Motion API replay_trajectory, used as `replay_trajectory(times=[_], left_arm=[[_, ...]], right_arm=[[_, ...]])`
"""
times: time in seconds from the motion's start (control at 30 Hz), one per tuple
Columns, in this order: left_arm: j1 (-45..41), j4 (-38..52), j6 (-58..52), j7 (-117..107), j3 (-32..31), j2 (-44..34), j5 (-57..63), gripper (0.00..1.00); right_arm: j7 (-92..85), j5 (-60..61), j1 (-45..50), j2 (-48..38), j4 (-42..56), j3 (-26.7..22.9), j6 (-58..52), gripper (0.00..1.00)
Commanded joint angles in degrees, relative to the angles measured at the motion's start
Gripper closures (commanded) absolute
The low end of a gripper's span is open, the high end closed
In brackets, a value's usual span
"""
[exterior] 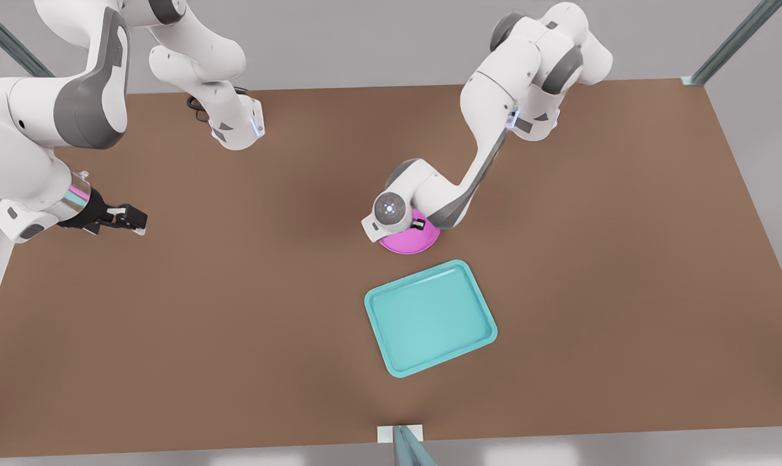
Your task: Place the orange on the plate with the left arm and the plate on the tray with the right arm
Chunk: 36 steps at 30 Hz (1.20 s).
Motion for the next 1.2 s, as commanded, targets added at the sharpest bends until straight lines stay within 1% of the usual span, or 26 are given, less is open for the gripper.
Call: replay_trajectory(times=[0.0,0.03,0.1,0.13,0.17,0.2,0.23,0.27,0.3,0.33,0.37,0.4,0.43,0.47,0.5,0.53,0.57,0.63,0.7,0.73,0.87,1.03,1.17], left_arm=[[-0.39,-0.29,-2.03,-29.95,-0.02,0.51,-0.82,0.05],[-0.39,-0.29,-2.03,-29.86,0.07,0.69,-0.64,0.00],[-0.30,-0.29,-2.38,-29.95,0.24,0.60,-0.38,0.00],[-0.04,0.76,-5.01,-29.95,1.82,-0.89,-0.38,0.00],[2.60,6.29,-16.34,-28.28,8.32,-6.60,-3.10,0.00],[5.32,12.09,-25.04,-24.24,13.59,-8.19,-4.86,0.00],[11.64,20.44,-32.61,-15.19,16.85,-8.80,-6.09,0.00],[19.20,25.37,-35.52,-6.50,16.94,-10.99,-6.09,0.00],[24.39,25.64,-35.78,4.93,17.38,-14.42,-5.22,0.00],[24.75,25.55,-37.44,11.36,20.37,-16.10,-3.02,0.00],[26.50,25.72,-39.21,13.29,20.03,-16.36,-2.84,0.00],[31.41,22.58,-36.67,16.81,12.95,-20.48,-0.49,0.00],[36.35,10.22,-25.28,17.25,1.32,-27.59,11.53,0.00],[38.63,2.52,-15.13,17.69,0.86,-32.00,13.77,0.00],[39.34,2.61,-14.86,17.78,1.04,-31.83,13.86,0.00],[39.52,4.80,-18.73,17.87,1.56,-31.22,13.68,0.00],[39.43,5.77,-18.99,17.87,1.65,-30.95,13.68,0.00],[39.43,5.77,-18.73,17.87,1.48,-30.69,13.33,0.00],[39.43,5.77,-18.64,17.78,1.39,-30.78,13.07,0.00],[39.43,5.77,-18.82,17.78,1.30,-30.86,13.07,0.00],[39.34,5.77,-19.08,17.87,1.21,-31.04,13.07,0.00],[39.34,5.77,-19.08,17.87,1.21,-31.04,13.07,0.00],[39.34,5.77,-19.08,17.87,1.21,-31.04,13.07,0.00]], right_arm=[[-0.01,0.03,0.05,-0.04,0.03,-0.02,0.01,0.00],[-0.01,0.03,0.05,-0.04,0.03,-0.02,0.01,0.00],[-0.01,0.03,0.05,-0.04,0.03,-0.02,0.01,0.00],[-0.01,0.03,-0.03,-0.04,0.03,-0.02,0.01,0.00],[-0.01,0.03,0.05,-0.04,0.03,-0.02,0.01,0.00],[-0.01,0.03,0.05,0.22,0.03,-0.02,0.01,0.00],[0.08,0.47,0.23,0.57,-0.76,-0.02,0.10,0.00],[0.08,3.54,0.75,1.36,-3.75,-0.02,0.19,0.00],[-0.01,8.11,2.07,3.38,-6.38,-0.02,0.53,0.00],[0.08,11.46,4.27,5.49,-7.80,-0.02,2.73,0.00],[0.61,12.77,7.26,7.69,-7.80,-0.02,6.51,0.00],[0.69,14.26,8.40,9.00,-8.23,-0.02,9.40,0.00],[0.61,17.07,9.63,9.01,-12.87,0.06,16.07,0.00],[0.08,18.14,12.09,8.83,-17.28,0.15,22.85,0.00],[-0.01,18.22,14.12,8.66,-22.29,2.17,31.02,0.00],[-0.01,18.22,14.29,8.13,-26.25,5.69,36.30,0.00],[-0.01,18.22,15.34,7.08,-28.97,7.01,39.11,0.00],[0.17,18.92,18.24,6.90,-33.02,8.94,45.96,0.00],[0.69,24.28,22.02,9.88,-34.60,9.47,53.79,0.00],[0.69,26.22,23.43,11.99,-34.52,9.56,55.90,0.00],[-0.01,29.82,26.33,18.85,-30.65,10.44,56.35,0.00],[-0.10,30.79,28.62,23.16,-27.66,12.37,56.35,0.00],[-0.10,30.79,29.93,25.71,-26.25,12.55,56.35,0.00]])
